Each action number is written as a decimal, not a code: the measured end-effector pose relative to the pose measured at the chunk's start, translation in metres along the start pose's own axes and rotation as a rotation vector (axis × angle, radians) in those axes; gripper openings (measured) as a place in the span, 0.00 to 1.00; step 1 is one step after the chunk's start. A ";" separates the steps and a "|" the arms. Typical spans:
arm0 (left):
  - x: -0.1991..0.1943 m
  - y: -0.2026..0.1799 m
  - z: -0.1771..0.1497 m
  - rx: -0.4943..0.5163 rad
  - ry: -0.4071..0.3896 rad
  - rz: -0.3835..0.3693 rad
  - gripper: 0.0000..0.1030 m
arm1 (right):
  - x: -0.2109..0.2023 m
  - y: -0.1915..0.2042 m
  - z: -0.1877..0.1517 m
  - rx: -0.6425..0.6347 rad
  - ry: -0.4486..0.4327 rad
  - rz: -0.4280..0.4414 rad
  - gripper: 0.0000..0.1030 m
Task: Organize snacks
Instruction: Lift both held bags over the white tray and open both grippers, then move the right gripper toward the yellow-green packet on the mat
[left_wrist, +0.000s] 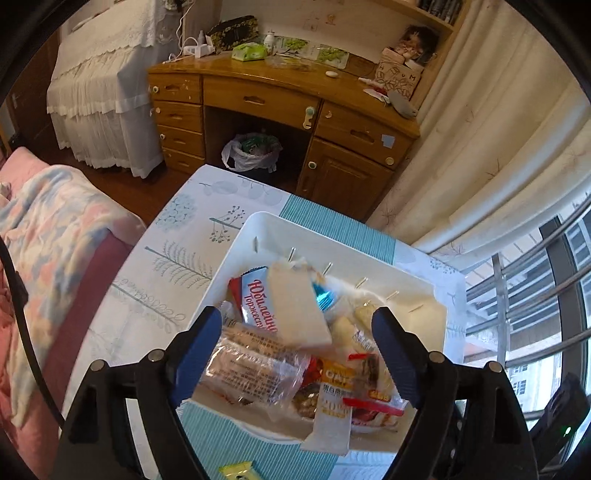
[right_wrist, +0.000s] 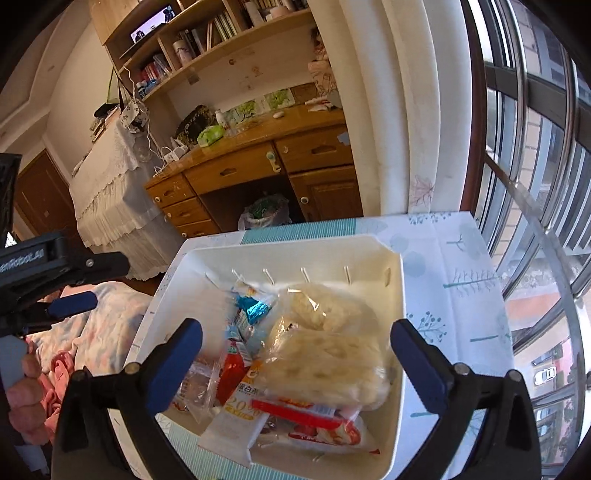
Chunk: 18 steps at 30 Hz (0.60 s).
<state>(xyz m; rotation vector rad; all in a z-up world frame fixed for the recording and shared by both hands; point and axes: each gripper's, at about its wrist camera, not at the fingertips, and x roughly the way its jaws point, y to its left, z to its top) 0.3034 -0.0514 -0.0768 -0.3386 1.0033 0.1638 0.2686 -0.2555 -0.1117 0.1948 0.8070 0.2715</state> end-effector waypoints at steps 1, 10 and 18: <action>-0.004 0.000 -0.002 0.005 0.001 0.009 0.82 | -0.002 0.000 0.001 -0.002 -0.002 0.004 0.99; -0.057 0.029 -0.031 0.014 -0.003 0.066 0.84 | -0.037 0.035 -0.004 -0.108 -0.005 0.058 0.99; -0.091 0.076 -0.070 -0.018 0.015 0.093 0.84 | -0.054 0.072 -0.034 -0.197 0.009 0.100 0.99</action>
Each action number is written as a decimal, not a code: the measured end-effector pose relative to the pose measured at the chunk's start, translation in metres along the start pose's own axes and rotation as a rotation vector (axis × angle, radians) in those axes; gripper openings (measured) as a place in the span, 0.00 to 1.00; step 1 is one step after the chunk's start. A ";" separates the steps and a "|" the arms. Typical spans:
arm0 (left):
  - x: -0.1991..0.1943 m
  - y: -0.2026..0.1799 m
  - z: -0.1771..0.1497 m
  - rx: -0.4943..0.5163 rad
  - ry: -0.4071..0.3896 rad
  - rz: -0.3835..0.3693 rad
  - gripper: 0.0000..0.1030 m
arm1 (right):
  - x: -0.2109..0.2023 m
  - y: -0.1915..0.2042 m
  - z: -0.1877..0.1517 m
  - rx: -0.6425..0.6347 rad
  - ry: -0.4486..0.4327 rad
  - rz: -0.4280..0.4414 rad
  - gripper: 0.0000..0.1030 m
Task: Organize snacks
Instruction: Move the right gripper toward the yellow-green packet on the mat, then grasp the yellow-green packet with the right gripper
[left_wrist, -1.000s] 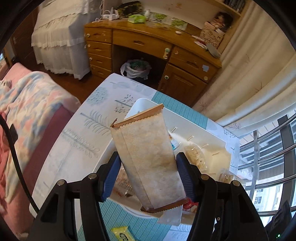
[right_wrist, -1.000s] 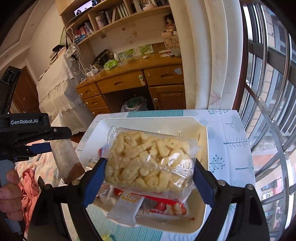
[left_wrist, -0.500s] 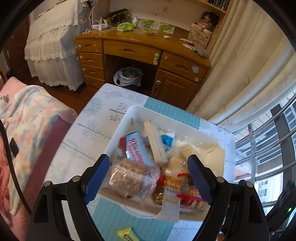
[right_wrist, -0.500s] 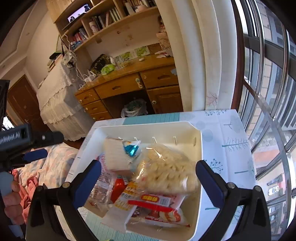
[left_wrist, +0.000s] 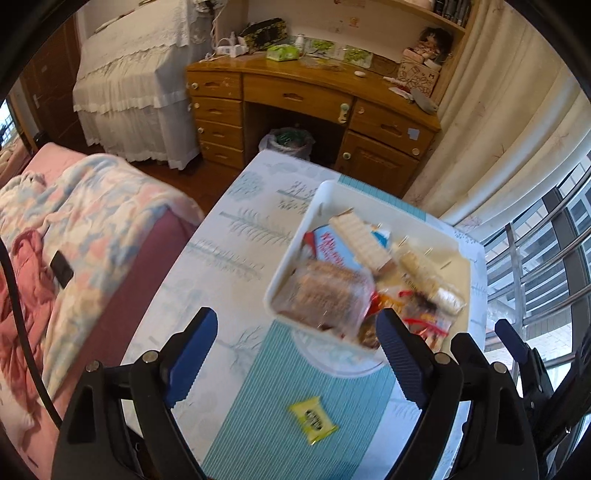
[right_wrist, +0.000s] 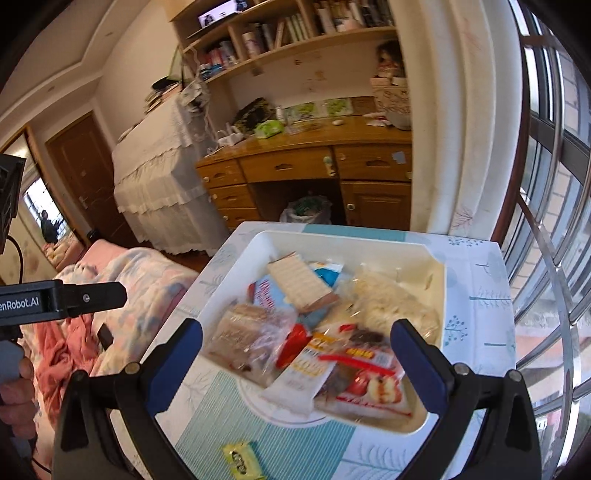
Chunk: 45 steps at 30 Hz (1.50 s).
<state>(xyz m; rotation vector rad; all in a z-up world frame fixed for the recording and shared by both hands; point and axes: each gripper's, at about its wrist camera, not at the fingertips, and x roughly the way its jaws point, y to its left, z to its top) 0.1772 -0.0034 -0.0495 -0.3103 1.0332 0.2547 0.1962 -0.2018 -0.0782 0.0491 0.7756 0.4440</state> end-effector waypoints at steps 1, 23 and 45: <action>-0.001 0.006 -0.005 -0.006 0.004 0.001 0.84 | 0.001 0.005 -0.005 -0.011 0.015 0.004 0.99; 0.045 0.086 -0.097 -0.037 0.209 -0.015 0.84 | 0.065 0.080 -0.137 -0.271 0.345 -0.013 0.77; 0.064 0.091 -0.090 0.123 0.278 -0.083 0.84 | 0.114 0.096 -0.180 -0.259 0.509 -0.139 0.40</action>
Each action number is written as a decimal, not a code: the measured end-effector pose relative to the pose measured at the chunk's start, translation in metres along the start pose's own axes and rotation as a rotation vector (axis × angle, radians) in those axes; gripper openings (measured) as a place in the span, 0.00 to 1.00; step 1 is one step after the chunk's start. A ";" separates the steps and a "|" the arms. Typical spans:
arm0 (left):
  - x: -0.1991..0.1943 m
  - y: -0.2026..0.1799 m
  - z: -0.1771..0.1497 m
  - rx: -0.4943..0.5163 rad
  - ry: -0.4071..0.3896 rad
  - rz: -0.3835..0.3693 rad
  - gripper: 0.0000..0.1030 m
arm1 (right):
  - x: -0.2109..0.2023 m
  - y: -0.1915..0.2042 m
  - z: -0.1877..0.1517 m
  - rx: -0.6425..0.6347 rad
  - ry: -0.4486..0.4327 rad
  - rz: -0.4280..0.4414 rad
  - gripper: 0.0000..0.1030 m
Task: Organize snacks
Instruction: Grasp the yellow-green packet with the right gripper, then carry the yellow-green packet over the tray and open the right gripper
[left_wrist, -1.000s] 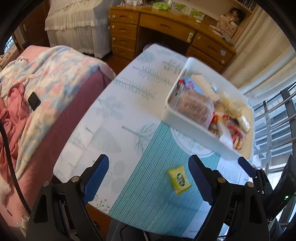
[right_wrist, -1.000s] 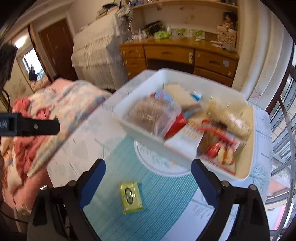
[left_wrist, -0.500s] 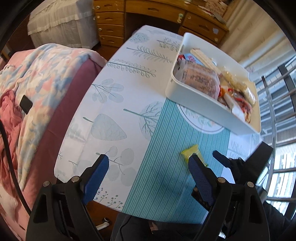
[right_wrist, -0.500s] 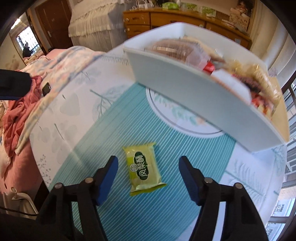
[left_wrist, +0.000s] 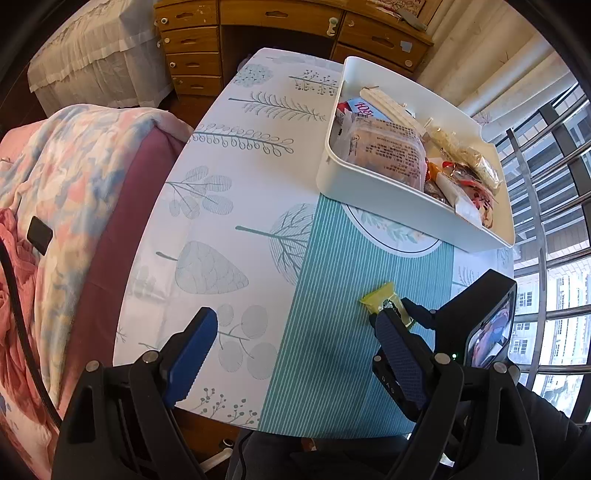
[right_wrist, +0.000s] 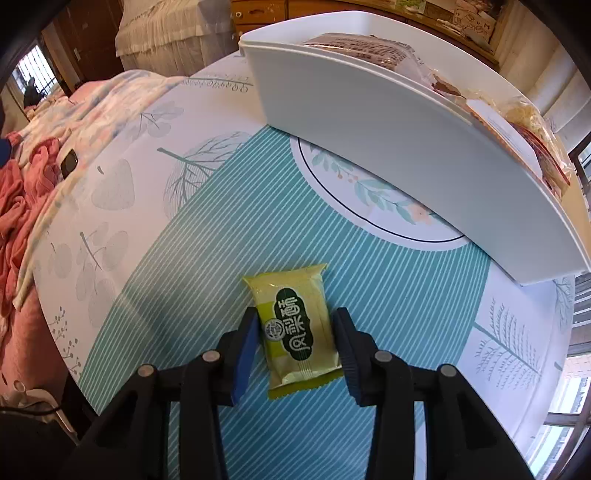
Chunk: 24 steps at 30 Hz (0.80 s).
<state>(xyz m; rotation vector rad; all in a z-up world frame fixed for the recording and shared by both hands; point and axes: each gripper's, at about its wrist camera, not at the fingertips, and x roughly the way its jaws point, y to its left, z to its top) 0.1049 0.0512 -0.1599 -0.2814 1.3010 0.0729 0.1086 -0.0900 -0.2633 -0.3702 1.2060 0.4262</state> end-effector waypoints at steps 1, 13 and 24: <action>0.000 0.001 0.001 -0.001 -0.001 -0.002 0.84 | 0.001 0.000 0.001 0.000 0.005 0.000 0.39; -0.011 0.002 0.026 0.014 -0.005 -0.005 0.84 | 0.005 -0.010 0.018 0.201 0.230 0.103 0.37; -0.023 -0.013 0.055 0.122 -0.017 -0.066 0.84 | -0.051 -0.034 0.040 0.335 0.192 0.147 0.37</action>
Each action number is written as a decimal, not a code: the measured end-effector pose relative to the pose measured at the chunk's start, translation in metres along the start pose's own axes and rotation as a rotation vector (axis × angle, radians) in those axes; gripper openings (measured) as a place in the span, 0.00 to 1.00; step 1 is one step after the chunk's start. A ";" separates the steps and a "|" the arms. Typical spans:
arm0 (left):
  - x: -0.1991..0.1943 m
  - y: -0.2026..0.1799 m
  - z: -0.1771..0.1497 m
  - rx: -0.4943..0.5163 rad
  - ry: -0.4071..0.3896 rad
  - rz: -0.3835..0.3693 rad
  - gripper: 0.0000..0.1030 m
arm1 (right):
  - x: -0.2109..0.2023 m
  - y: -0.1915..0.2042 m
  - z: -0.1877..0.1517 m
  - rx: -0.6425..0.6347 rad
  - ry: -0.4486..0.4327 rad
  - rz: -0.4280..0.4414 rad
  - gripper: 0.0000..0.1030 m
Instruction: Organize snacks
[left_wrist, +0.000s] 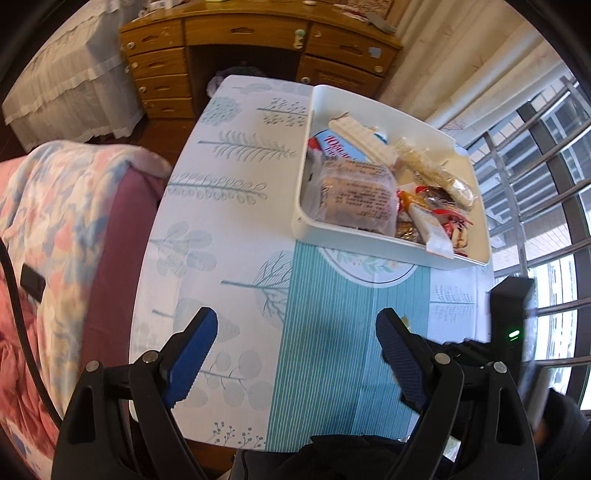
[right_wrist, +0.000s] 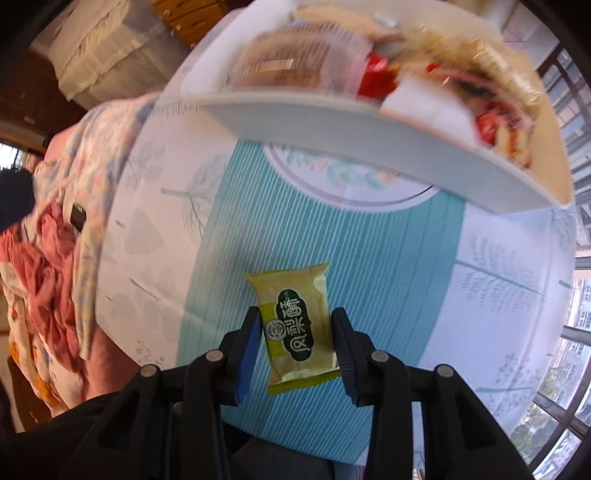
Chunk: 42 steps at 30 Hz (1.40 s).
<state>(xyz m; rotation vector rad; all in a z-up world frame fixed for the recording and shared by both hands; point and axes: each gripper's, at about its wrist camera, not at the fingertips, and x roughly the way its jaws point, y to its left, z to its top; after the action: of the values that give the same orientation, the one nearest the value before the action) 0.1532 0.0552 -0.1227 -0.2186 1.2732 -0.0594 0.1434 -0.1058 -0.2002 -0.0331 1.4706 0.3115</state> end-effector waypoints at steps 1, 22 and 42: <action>0.000 -0.001 0.003 0.013 0.000 -0.006 0.84 | -0.009 -0.001 0.003 0.009 -0.025 -0.001 0.37; 0.011 -0.013 0.021 0.287 -0.086 -0.084 0.84 | -0.030 -0.054 0.070 0.364 -0.471 0.075 0.38; -0.055 -0.027 0.016 0.359 -0.146 -0.156 0.92 | -0.098 -0.026 0.001 0.439 -0.536 -0.040 0.90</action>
<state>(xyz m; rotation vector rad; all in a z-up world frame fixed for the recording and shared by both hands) 0.1547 0.0397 -0.0611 -0.0112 1.0775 -0.3961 0.1434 -0.1493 -0.1086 0.3491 0.9759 -0.0442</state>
